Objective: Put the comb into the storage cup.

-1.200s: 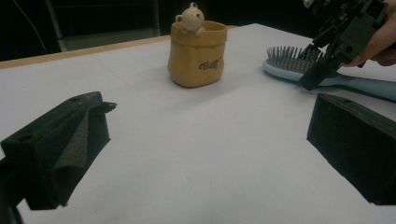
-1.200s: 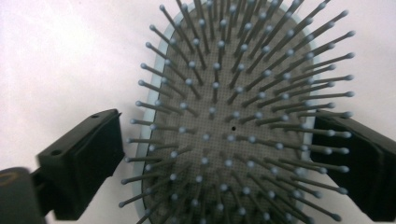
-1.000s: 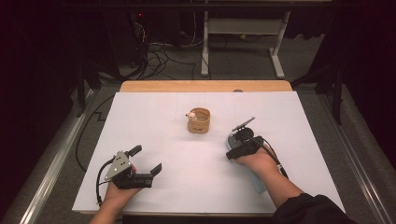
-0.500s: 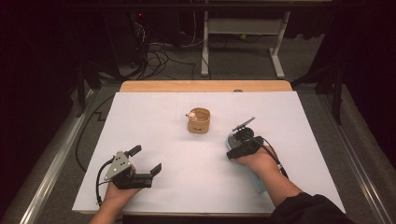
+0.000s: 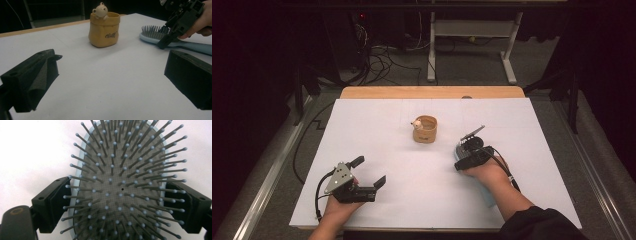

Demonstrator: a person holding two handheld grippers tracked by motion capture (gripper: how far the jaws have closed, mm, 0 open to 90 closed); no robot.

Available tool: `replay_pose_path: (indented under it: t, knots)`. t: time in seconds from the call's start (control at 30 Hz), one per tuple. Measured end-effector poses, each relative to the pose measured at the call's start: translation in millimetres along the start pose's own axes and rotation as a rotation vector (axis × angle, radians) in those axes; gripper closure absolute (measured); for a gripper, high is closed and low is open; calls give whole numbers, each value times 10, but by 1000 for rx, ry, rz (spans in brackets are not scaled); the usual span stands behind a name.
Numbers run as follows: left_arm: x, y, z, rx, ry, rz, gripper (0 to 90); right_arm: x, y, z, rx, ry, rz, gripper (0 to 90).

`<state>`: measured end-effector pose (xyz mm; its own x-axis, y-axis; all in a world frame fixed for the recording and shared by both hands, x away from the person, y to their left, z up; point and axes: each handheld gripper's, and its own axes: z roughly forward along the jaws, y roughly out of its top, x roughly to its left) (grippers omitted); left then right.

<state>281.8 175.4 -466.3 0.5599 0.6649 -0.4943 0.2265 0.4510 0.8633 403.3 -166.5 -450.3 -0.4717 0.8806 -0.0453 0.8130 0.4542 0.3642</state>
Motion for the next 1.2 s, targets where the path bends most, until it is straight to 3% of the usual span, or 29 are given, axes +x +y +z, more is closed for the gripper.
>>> replay_pose_path:
  t: [1.1,1.2]
  knots:
    - [18,25,-15,-5,3,1,2,24,-2,-22,-11,-4,21,203]
    - [16,26,-16,-9,4,-3,2,15,1,-21,-14,-4,2,204]
